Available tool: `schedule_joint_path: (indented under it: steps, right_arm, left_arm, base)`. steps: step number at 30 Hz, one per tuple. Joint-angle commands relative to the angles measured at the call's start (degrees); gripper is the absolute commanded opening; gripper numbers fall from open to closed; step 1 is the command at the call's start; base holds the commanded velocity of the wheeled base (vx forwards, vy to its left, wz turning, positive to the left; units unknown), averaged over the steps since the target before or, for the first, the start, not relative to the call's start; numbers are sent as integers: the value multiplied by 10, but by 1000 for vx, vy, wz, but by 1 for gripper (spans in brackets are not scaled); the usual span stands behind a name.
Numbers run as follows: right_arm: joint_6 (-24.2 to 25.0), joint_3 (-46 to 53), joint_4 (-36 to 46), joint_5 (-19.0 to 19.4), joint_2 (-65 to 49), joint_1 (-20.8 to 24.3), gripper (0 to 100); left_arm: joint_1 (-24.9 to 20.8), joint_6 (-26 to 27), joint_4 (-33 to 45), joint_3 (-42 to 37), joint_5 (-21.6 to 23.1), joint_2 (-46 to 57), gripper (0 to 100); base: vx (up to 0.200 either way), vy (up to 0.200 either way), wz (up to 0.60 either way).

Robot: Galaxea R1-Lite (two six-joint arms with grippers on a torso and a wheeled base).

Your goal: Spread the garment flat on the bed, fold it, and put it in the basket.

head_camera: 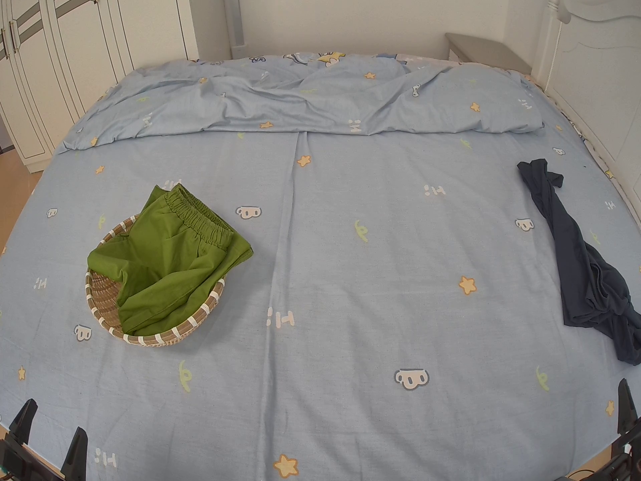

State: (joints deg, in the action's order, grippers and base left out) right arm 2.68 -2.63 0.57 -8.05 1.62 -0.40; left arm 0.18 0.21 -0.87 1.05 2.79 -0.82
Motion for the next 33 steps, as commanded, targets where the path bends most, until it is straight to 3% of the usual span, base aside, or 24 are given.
schedule_joint_path:
  steps: [1,2,3,11,33]
  right_arm:
    - [7,12,0,10,-15,1,100]
    - [-22,25,-3,75,-15,1,100]
    - [-35,25,-3,82,-15,1,100]
    - [-18,26,-6,80,-15,2,100]
    - [-24,26,-6,80,-15,2,100]
  left_arm:
    - [0,8,1,-4,3,2,100]
    - [0,30,-5,-6,23,2,100]
    - [0,39,-8,-7,28,3,100]
    - [-2,39,32,5,27,-9,100]
    - [-2,29,24,3,17,0,100]
  base:
    - [0,0,0]
    - [0,0,0]
    - [0,0,0]
    - [0,0,0]
    - [0,0,0]
